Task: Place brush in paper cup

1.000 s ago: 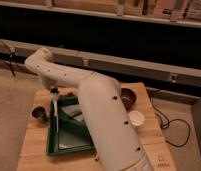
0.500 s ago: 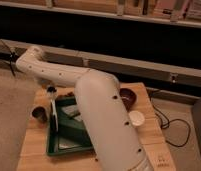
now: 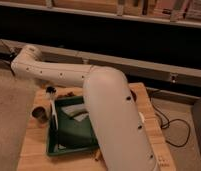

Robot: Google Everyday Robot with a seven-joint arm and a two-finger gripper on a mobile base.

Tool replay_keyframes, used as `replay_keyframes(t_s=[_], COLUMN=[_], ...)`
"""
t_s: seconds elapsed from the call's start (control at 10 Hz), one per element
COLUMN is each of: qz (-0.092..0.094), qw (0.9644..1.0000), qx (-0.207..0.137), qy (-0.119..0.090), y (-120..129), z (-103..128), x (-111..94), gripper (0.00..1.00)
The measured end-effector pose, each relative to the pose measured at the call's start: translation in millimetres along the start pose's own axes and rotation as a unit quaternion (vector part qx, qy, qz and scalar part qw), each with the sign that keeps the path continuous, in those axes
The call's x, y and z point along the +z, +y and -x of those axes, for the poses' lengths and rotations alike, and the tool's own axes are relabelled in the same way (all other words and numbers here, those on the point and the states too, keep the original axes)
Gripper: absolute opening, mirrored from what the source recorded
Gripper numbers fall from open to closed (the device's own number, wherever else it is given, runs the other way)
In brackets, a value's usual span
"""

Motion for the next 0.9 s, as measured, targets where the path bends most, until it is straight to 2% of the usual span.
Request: replay_keyframes(t_s=[0.4, 0.7, 0.9], qz=[0.023, 0.035, 0.041], qw=[0.9991, 0.9976, 0.9968], qx=[0.008, 0.009, 0.010], qy=[0.036, 0.060, 0.069], y=[5, 5, 6], z=[13, 18, 21], x=[-40, -63, -72], gripper=[0.00, 0.00, 0.00])
